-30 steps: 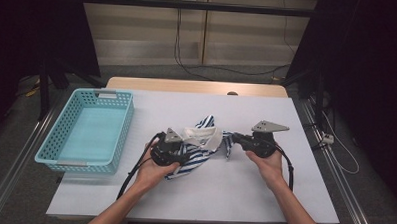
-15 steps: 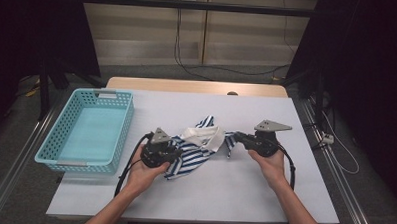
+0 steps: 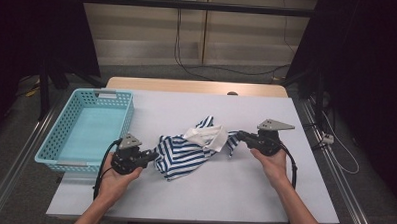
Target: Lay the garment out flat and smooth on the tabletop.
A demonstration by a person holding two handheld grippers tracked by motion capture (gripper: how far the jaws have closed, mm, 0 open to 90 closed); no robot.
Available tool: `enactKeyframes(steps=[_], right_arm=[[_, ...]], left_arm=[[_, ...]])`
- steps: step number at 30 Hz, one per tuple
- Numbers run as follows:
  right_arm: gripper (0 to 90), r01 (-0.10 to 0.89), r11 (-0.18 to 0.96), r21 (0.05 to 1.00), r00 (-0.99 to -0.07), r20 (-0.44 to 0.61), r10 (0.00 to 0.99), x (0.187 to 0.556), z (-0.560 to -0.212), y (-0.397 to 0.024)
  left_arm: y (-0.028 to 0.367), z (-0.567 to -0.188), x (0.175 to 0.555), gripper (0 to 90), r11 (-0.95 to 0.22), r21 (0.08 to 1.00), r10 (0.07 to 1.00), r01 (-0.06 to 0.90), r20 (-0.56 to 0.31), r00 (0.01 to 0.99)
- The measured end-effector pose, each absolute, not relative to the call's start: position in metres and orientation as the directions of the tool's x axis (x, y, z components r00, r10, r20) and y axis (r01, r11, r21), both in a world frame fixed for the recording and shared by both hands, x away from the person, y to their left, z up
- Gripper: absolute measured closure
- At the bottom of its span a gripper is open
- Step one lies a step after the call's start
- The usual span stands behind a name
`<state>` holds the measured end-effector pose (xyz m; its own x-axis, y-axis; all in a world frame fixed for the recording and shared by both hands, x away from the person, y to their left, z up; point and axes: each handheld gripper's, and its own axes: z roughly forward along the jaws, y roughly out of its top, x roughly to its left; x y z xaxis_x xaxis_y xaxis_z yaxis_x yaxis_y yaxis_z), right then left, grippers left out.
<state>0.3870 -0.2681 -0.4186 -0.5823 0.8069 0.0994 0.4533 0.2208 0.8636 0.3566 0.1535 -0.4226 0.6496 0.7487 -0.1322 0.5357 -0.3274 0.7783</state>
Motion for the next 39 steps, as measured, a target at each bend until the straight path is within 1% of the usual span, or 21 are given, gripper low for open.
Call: enactKeyframes(steps=[2,3,4,6,8,9,14,16,17,18,19,24,29,30,31,32,33,36,37,38,39], right_arm=[[86.3,0.458,0.216,0.862,-0.581,0.106,0.807,0.387,-0.419,-0.267],[85.7,0.454,0.219,0.863,-0.585,0.103,0.805,0.387,-0.419,-0.267],[84.8,0.455,0.220,0.863,-0.586,0.105,0.803,0.387,-0.419,-0.267],[82.6,0.454,0.218,0.864,-0.585,0.104,0.804,0.387,-0.419,-0.267],[78.6,0.454,0.218,0.864,-0.583,0.104,0.806,0.386,-0.419,-0.267],[78.3,0.449,0.224,0.865,-0.586,0.096,0.805,0.386,-0.418,-0.267],[74.7,0.450,0.230,0.863,-0.592,0.095,0.800,0.384,-0.417,-0.266],[74.2,0.446,0.235,0.864,-0.593,0.089,0.800,0.384,-0.417,-0.266],[73.5,0.446,0.232,0.864,-0.590,0.089,0.802,0.383,-0.417,-0.266],[73.0,0.445,0.231,0.865,-0.593,0.092,0.800,0.383,-0.417,-0.266],[72.7,0.443,0.236,0.865,-0.594,0.086,0.800,0.382,-0.417,-0.267],[70.8,0.448,0.245,0.860,-0.598,0.085,0.797,0.381,-0.418,-0.265],[68.4,0.452,0.257,0.854,-0.610,0.085,0.788,0.379,-0.420,-0.260],[67.7,0.454,0.257,0.853,-0.611,0.088,0.787,0.378,-0.421,-0.259],[67.4,0.456,0.262,0.851,-0.611,0.085,0.787,0.378,-0.422,-0.259],[67.1,0.457,0.261,0.851,-0.609,0.084,0.789,0.377,-0.423,-0.258],[66.2,0.459,0.267,0.848,-0.609,0.082,0.789,0.377,-0.424,-0.258],[65.7,0.468,0.272,0.841,-0.608,0.083,0.789,0.375,-0.429,-0.257],[66.5,0.477,0.269,0.837,-0.605,0.090,0.791,0.375,-0.430,-0.257],[68.3,0.480,0.271,0.834,-0.604,0.091,0.791,0.375,-0.431,-0.257],[73.0,0.486,0.266,0.832,-0.603,0.100,0.791,0.375,-0.432,-0.256]], left_arm=[[0.150,-0.420,0.355,62.2,-0.310,0.794,0.735,0.523,-0.148,0.662],[0.150,-0.417,0.355,58.8,-0.320,0.800,0.731,0.508,-0.133,0.670],[0.149,-0.415,0.355,54.8,-0.307,0.807,0.732,0.505,-0.139,0.667],[0.150,-0.409,0.358,49.6,-0.291,0.816,0.727,0.499,-0.150,0.670],[0.153,-0.404,0.362,42.5,-0.252,0.823,0.720,0.509,-0.192,0.667],[0.153,-0.403,0.364,41.7,-0.259,0.825,0.720,0.502,-0.181,0.670],[0.141,-0.403,0.376,41.7,-0.297,0.829,0.738,0.474,-0.115,0.665],[0.142,-0.400,0.386,41.7,-0.327,0.821,0.727,0.467,-0.097,0.680],[0.138,-0.400,0.389,41.8,-0.286,0.834,0.740,0.472,-0.120,0.661],[0.135,-0.399,0.392,41.8,-0.273,0.835,0.742,0.477,-0.132,0.657],[0.136,-0.398,0.397,42.2,-0.322,0.821,0.731,0.471,-0.100,0.675],[0.129,-0.416,0.414,44.5,-0.368,0.778,0.757,0.509,-0.067,0.650],[0.126,-0.430,0.407,45.9,-0.426,0.739,0.737,0.522,-0.053,0.674],[0.127,-0.431,0.406,47.4,-0.429,0.739,0.738,0.519,-0.044,0.673],[0.126,-0.433,0.405,49.2,-0.401,0.746,0.747,0.532,-0.070,0.661],[0.128,-0.434,0.405,51.2,-0.434,0.732,0.737,0.525,-0.047,0.674],[0.129,-0.435,0.405,53.6,-0.441,0.729,0.736,0.524,-0.041,0.676],[0.126,-0.440,0.402,61.3,-0.444,0.725,0.727,0.527,-0.052,0.685],[0.124,-0.441,0.400,64.7,-0.448,0.721,0.724,0.528,-0.053,0.687],[0.124,-0.441,0.400,67.1,-0.473,0.718,0.713,0.511,-0.029,0.701],[0.121,-0.441,0.398,68.7,-0.455,0.730,0.717,0.510,-0.038,0.696]])
